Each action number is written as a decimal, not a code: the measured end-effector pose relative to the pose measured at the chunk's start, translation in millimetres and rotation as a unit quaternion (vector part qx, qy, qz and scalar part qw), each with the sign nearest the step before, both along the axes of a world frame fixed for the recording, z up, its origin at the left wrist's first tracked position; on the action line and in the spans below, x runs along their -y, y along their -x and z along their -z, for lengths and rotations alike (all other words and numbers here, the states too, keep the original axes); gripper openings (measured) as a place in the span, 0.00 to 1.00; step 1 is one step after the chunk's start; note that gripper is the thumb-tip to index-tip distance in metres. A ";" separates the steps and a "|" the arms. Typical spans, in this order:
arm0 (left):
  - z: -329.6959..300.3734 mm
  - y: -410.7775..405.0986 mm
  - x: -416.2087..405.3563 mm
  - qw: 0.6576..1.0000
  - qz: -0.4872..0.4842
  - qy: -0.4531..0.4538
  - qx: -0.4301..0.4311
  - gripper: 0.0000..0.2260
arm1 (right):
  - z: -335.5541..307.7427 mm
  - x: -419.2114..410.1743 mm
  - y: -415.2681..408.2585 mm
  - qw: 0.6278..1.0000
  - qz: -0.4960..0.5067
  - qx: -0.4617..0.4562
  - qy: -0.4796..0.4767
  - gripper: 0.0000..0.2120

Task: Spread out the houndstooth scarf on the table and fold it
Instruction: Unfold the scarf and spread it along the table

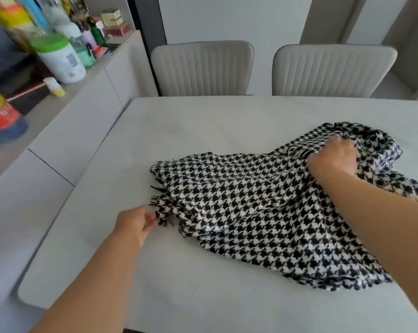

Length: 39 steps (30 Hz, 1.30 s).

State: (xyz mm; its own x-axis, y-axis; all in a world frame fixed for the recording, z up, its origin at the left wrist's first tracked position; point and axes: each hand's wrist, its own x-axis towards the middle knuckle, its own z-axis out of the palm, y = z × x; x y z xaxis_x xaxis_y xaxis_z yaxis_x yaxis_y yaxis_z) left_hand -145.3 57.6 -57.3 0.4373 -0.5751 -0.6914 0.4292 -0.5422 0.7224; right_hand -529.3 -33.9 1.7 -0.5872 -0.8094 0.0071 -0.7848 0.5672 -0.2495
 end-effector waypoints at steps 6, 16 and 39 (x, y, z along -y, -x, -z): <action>14.6 43.7 5.4 0.993 0.101 -0.018 -0.049 0.16 | 28.1 -48.5 -139.9 0.874 -0.457 0.122 -0.109 0.39; -29.6 -0.8 -22.2 0.955 -0.099 0.176 -0.217 0.12 | 25.1 -14.2 -164.2 0.857 -0.403 0.314 -0.068 0.15; -35.3 -64.8 -67.2 0.992 -0.067 0.104 0.027 0.04 | -11.2 23.6 -155.5 0.728 -0.153 0.658 -0.113 0.13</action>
